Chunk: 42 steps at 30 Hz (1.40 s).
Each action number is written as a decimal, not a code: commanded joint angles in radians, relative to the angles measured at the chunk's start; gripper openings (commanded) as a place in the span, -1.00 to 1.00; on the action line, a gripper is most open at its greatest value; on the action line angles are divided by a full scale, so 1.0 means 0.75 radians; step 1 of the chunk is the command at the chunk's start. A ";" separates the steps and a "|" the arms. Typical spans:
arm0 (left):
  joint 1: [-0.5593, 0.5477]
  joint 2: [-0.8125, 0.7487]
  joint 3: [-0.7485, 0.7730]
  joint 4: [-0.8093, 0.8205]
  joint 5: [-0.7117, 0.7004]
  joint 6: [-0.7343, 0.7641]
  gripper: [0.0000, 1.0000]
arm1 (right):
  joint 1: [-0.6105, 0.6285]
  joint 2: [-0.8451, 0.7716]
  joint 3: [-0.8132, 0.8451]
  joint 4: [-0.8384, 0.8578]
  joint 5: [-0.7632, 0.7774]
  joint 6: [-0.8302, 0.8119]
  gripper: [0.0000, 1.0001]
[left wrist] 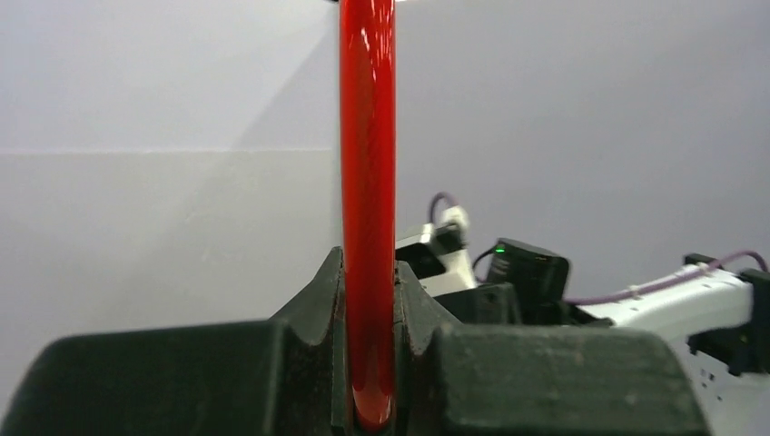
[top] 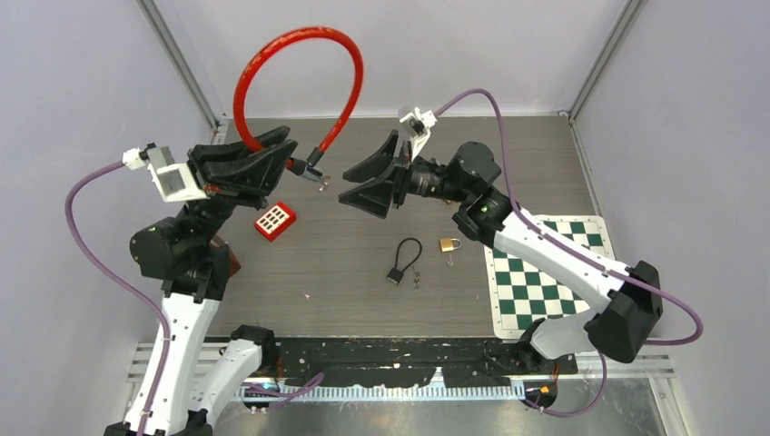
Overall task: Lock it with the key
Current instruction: Remove the key from the lock.
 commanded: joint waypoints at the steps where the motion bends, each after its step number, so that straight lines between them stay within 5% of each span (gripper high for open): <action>1: -0.002 -0.030 -0.031 -0.166 -0.337 0.041 -1.00 | 0.128 -0.091 0.043 -0.273 0.407 -0.482 0.52; 9: -0.011 -0.074 -0.077 -0.298 -0.460 -0.027 -1.00 | 0.437 -0.091 0.088 -0.340 1.054 -1.031 0.51; 14: -0.018 -0.087 -0.087 -0.376 -0.509 -0.018 -1.00 | 0.528 0.025 0.165 -0.359 1.252 -1.266 0.35; 28: -0.022 -0.110 -0.077 -0.469 -0.540 0.034 -1.00 | 0.544 0.188 0.261 -0.336 1.363 -1.410 -0.31; 30: -0.022 -0.104 -0.078 -0.469 -0.540 0.029 -1.00 | 0.544 0.195 0.273 -0.327 1.362 -1.414 -0.28; 33: -0.022 -0.098 -0.078 -0.470 -0.543 0.028 -1.00 | 0.544 0.203 0.277 -0.299 1.359 -1.427 0.17; 36: -0.023 -0.094 -0.079 -0.472 -0.546 0.027 -1.00 | 0.543 0.212 0.289 -0.278 1.348 -1.444 0.23; 42: -0.023 -0.080 -0.067 -0.475 -0.542 0.034 -1.00 | 0.543 0.222 0.304 -0.287 1.340 -1.423 -0.32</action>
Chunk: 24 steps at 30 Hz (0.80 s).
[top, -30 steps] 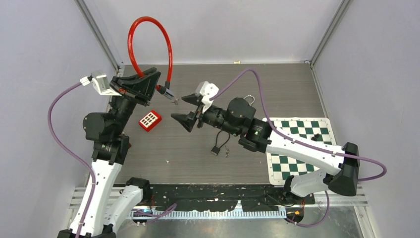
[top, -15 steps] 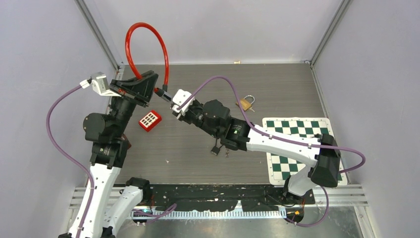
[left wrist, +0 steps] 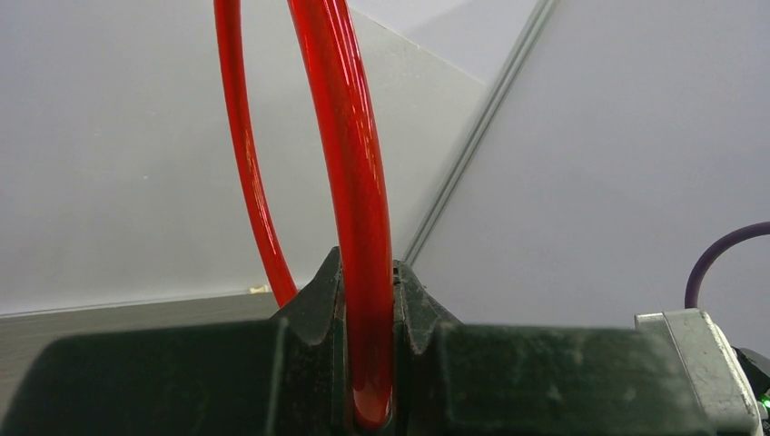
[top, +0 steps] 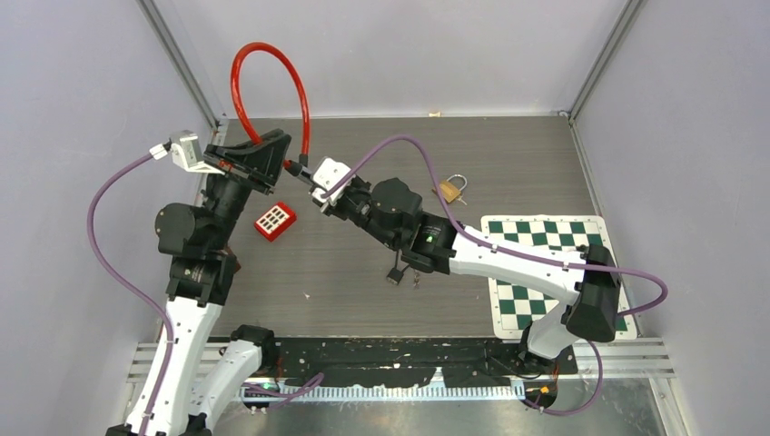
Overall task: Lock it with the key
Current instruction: Remove the key from the lock.
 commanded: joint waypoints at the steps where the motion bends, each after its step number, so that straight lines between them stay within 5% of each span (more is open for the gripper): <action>1: -0.006 -0.004 0.042 0.087 -0.022 0.036 -1.00 | 0.006 0.004 0.064 0.076 0.003 0.004 -0.46; 5: -0.005 -0.007 0.046 0.082 -0.022 0.050 -1.00 | 0.002 -0.002 0.062 0.047 -0.015 0.024 -0.87; 11: -0.005 -0.012 0.067 0.103 0.037 0.112 -1.00 | -0.086 -0.076 0.013 -0.055 -0.290 0.239 -0.89; 18: -0.005 0.001 0.113 0.133 0.122 0.167 -1.00 | -0.294 -0.120 -0.017 -0.157 -1.110 0.534 -0.90; 24: -0.006 0.018 0.152 0.102 0.044 0.154 -1.00 | -0.316 -0.109 -0.032 -0.215 -1.293 0.552 -0.90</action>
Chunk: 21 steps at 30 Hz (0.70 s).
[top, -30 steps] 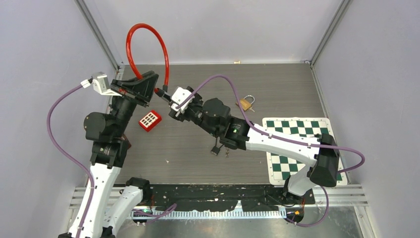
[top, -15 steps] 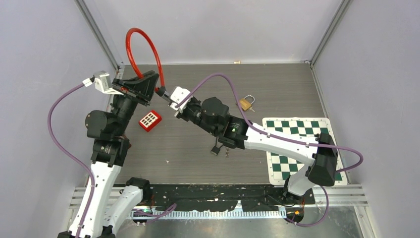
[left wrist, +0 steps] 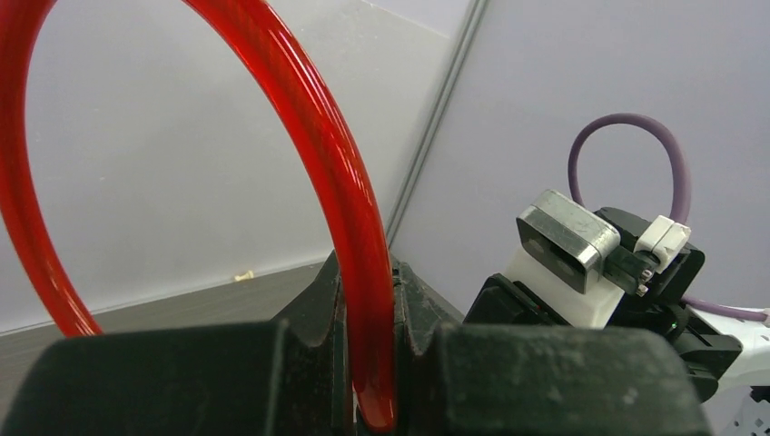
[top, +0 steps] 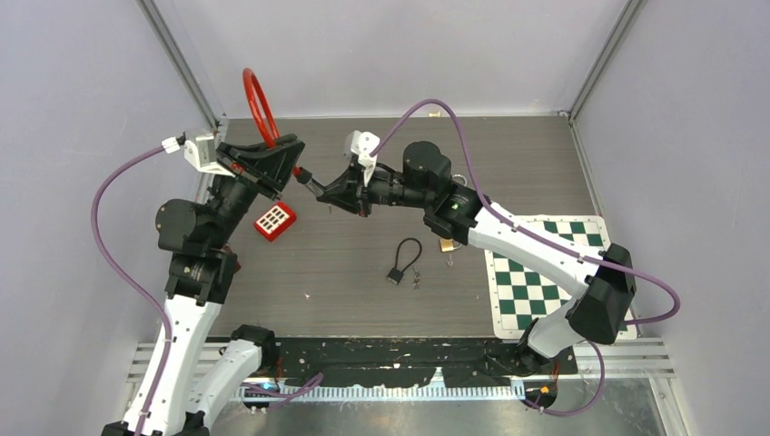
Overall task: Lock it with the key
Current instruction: Remove the key from the lock.
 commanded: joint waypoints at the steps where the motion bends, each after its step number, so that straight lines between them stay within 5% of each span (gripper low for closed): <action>1: 0.016 0.000 0.120 0.119 -0.137 0.044 -1.00 | -0.002 -0.054 -0.034 -0.071 -0.272 0.083 -0.89; 6: 0.016 0.018 0.164 0.001 -0.345 0.003 -1.00 | 0.006 -0.080 -0.124 0.045 -0.200 0.093 -0.89; 14: 0.015 0.021 0.092 0.140 -0.379 -0.024 -1.00 | 0.022 -0.061 -0.127 0.237 -0.436 0.349 -0.90; 16: 0.015 0.022 0.089 0.117 -0.439 -0.031 -1.00 | 0.036 -0.060 -0.098 0.170 -0.367 0.316 -0.89; 21: 0.015 0.041 0.165 -0.080 -0.725 -0.050 -1.00 | 0.193 0.014 0.032 -0.235 0.334 -0.031 -0.89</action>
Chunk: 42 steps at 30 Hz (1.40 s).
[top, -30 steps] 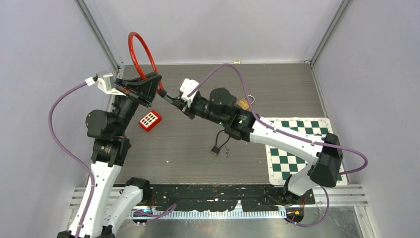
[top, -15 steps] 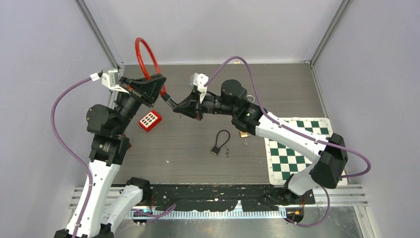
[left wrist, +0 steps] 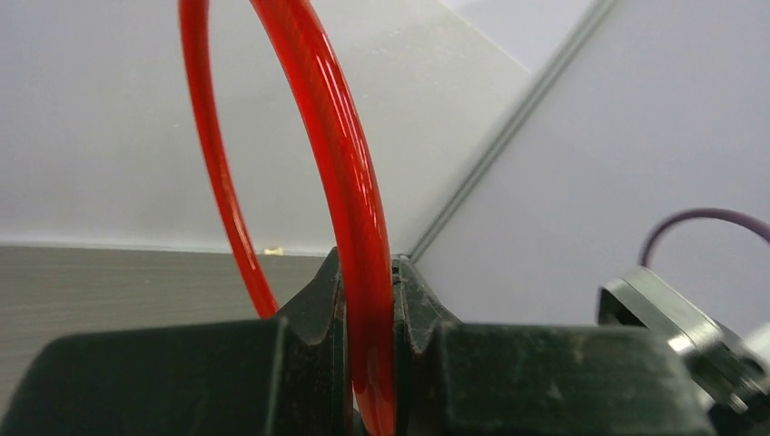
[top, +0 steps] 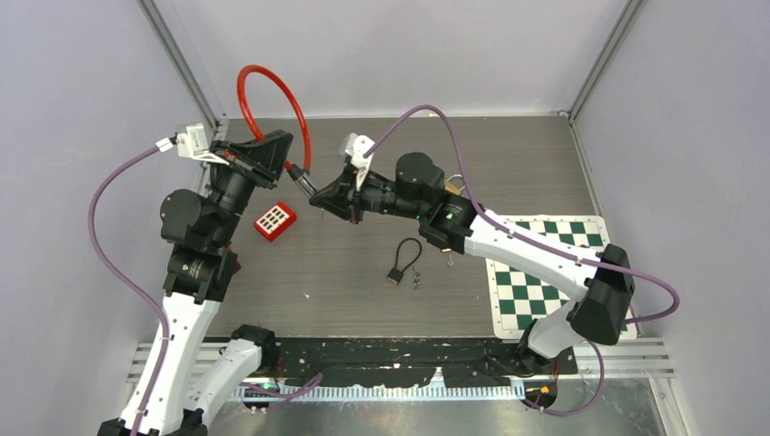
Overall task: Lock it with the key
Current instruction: Remove the key from the lock.
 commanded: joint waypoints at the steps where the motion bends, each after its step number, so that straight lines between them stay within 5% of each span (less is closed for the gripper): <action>1: 0.038 0.023 0.140 0.044 -0.518 0.051 -1.00 | 0.164 0.046 0.125 -0.384 0.430 -0.280 -0.89; 8: 0.039 0.068 0.226 -0.104 -0.679 0.015 -1.00 | 0.236 0.138 0.080 -0.413 1.010 -0.493 -0.90; 16: 0.039 0.102 0.294 -0.187 -0.796 -0.013 -1.00 | 0.258 0.203 -0.041 -0.308 1.259 -0.702 -0.90; 26: 0.039 0.092 0.238 -0.116 -0.633 -0.020 -1.00 | 0.251 0.149 -0.016 -0.307 1.023 -0.630 -0.90; 32: 0.039 0.008 -0.002 -0.077 -0.463 -0.191 -0.50 | 0.235 0.203 0.217 -0.320 0.978 -0.590 -0.90; 42: 0.031 -0.016 -0.118 -0.065 -0.347 -0.271 -0.33 | 0.225 0.246 0.320 -0.311 0.961 -0.595 -0.90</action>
